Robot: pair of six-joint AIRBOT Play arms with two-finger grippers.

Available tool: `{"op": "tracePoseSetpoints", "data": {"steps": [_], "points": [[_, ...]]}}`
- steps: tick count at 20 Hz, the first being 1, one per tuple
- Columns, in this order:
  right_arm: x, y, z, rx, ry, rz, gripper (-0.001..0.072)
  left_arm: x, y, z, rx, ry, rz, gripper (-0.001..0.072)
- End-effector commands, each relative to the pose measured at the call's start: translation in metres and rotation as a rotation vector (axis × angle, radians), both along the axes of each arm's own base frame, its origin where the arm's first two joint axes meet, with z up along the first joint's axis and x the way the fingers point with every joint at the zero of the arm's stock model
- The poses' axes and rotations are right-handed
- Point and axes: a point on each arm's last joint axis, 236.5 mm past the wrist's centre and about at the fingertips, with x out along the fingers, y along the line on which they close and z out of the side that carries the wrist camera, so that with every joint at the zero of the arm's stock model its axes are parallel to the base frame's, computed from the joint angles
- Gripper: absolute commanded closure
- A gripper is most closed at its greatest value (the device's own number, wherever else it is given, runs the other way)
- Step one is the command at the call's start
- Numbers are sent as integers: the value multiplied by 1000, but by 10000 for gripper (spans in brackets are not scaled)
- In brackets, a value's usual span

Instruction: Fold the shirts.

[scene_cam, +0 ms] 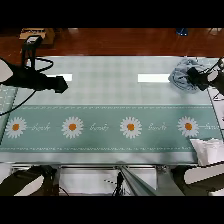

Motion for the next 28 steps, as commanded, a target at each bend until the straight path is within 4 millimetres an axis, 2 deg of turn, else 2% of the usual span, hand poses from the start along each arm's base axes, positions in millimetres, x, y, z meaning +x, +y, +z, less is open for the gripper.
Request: {"op": "tracePoseSetpoints", "data": {"steps": [1, 2, 4, 6, 8, 10, 12, 14, 15, 16, 18, 20, 22, 24, 26, 28], "points": [[12, -4, 32, -36, -96, 8, 688, -6, -2, -2, -5, 29, -7, 18], [13, -4, 55, -89, -125, 48, 688, -6, -2, -2, -6, 28, -7, 18], [10, -2, 114, -192, -198, 117, 689, -7, -6, 0, -25, 27, -9, 19], [-3, 4, 188, -280, -296, 154, 689, -5, -15, 12, -66, 10, -15, 22], [-27, 16, 270, -361, -426, 180, 689, 3, -23, 41, -107, -49, -22, 27], [-63, 38, 354, -409, -591, 196, 689, 12, -30, 87, -149, -150, -33, 27], [-113, 66, 435, -424, -781, 203, 689, 11, -38, 148, -190, -285, -78, 27], [-166, 97, 492, -412, -931, 226, 690, -3, -40, 202, -215, -394, -106, 26], [-190, 113, 509, -388, -980, 250, 690, -14, -38, 227, -220, -447, -115, 25], [-213, 134, 520, -347, -1014, 292, 690, -26, -37, 246, -223, -489, -123, 25], [-248, 175, 524, -262, -1030, 408, 690, -52, -33, 272, -228, -551, -134, 25], [-269, 210, 508, -205, -971, 541, 690, -74, -29, 279, -222, -560, -145, 25], [-269, 227, 475, -169, -844, 643, 690, -87, -28, 273, -209, -528, -159, 26], [-259, 240, 444, -78, -728, 728, 690, -90, -28, 261, -197, -481, -166, 26], [-246, 255, 430, 27, -689, 799, 690, -86, -29, 245, -194, -440, -164, 26], [-232, 283, 410, 63, -637, 913, 690, -82, -30, 222, -188, -379, -160, 26]]}}
